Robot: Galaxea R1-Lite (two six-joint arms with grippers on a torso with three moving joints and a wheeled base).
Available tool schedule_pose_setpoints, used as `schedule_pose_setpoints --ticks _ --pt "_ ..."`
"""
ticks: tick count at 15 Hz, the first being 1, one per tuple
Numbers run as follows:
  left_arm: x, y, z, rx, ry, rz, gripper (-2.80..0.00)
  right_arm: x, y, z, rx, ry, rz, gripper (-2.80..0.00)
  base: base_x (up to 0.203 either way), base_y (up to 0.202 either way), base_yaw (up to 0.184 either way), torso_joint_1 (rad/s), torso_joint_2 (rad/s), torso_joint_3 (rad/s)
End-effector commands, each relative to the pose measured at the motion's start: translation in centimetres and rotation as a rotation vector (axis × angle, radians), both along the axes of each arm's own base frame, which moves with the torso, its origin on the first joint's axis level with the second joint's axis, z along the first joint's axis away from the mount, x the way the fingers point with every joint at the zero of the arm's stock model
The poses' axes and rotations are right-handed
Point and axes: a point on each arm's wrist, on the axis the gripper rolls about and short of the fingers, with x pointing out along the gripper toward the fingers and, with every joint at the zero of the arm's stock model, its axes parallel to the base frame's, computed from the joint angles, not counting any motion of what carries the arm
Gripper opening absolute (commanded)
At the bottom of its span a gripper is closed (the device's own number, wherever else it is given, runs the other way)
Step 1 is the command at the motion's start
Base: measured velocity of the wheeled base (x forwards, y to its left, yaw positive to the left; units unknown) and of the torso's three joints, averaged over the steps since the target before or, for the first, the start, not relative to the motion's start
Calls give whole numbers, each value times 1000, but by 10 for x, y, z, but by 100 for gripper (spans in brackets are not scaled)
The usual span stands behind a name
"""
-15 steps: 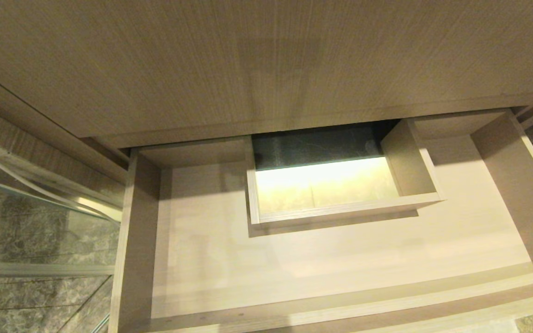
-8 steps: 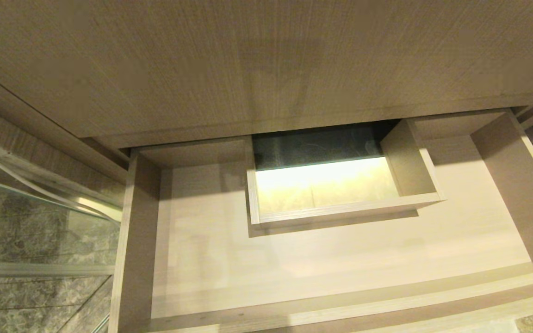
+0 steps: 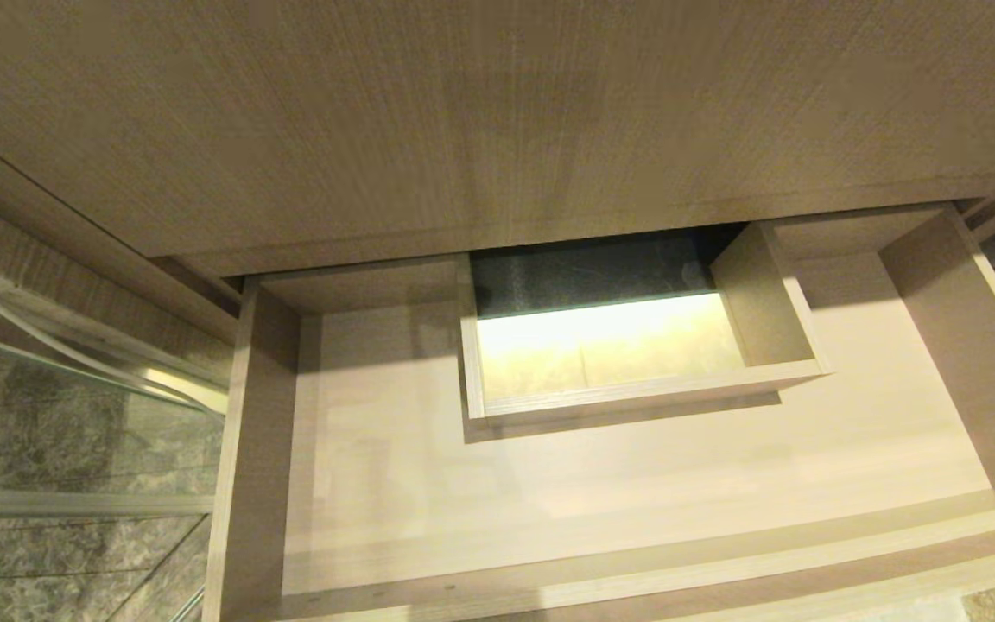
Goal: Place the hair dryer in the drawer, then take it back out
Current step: Pick up the hairdryer
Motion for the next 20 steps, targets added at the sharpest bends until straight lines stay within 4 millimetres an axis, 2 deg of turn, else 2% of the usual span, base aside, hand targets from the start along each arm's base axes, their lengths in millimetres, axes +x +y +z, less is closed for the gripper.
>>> schedule_pose_setpoints --ticks 1,9,17,20 --pt "0 0 0 0 1 0 -280 0 0 -12 0 0 1 -280 0 0 0 0 0 0" --pt "0 0 0 0 1 1 -280 0 0 -12 0 0 0 -280 0 0 0 4 -10 -3" --pt "0 0 0 0 1 1 -280 0 0 -12 -1 0 0 -280 0 0 0 131 -418 -215" --pt "0 0 0 -2 2 1 -280 0 0 -12 -1 0 0 -280 0 0 0 360 -464 -249"
